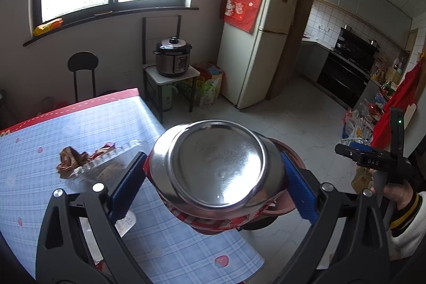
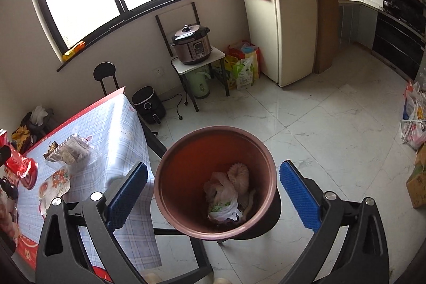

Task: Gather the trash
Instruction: 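Carry the bag and can over the brown bucket and open both grippers, then move both tools back to the table toward the flower-print package and gold foil, then grasp the clear flower-print package with the right gripper while the left gripper grasps the gold foil wrapper, then carry the package and gold foil over the bucket and release both, then move both tools back to the table toward the red snack tray package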

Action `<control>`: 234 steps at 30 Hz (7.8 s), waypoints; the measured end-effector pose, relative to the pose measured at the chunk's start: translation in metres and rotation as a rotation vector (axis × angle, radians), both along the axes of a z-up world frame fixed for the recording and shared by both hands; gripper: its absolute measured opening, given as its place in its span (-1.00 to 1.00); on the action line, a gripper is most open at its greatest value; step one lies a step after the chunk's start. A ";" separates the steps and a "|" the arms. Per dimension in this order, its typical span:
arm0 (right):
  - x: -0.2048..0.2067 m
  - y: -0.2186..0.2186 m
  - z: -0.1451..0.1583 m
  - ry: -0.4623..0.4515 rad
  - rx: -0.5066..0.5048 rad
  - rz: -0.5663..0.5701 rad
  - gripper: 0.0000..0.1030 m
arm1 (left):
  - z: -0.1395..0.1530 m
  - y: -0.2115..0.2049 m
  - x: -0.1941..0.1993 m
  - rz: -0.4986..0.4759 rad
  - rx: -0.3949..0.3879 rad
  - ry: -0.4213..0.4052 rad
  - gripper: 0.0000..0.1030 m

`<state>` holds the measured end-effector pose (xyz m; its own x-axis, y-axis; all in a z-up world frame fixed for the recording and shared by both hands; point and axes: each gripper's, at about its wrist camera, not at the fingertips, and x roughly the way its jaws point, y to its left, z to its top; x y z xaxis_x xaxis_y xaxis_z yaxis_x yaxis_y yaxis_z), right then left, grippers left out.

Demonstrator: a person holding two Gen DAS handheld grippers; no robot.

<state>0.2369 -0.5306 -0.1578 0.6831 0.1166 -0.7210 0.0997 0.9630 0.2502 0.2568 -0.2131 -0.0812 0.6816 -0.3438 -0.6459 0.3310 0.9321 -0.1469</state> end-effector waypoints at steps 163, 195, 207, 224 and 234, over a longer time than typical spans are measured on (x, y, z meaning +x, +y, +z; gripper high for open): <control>0.014 0.241 -0.020 0.055 0.474 0.181 -0.37 | -0.055 0.294 -0.041 0.252 -0.353 0.122 -0.58; 0.079 0.020 -0.018 0.010 0.296 -0.140 -0.25 | 0.005 0.194 -0.023 0.211 -0.303 0.009 -0.58; 0.058 0.018 0.004 -0.015 0.225 -0.151 0.90 | 0.005 0.130 0.007 0.080 -0.265 0.035 -0.58; -0.025 0.000 0.005 0.088 -0.037 -0.159 0.90 | -0.024 -0.082 0.070 -0.267 -0.178 0.116 -0.57; -0.043 -0.001 0.007 0.084 -0.053 -0.181 0.90 | 0.001 -0.116 0.062 -0.328 -0.159 -0.030 0.89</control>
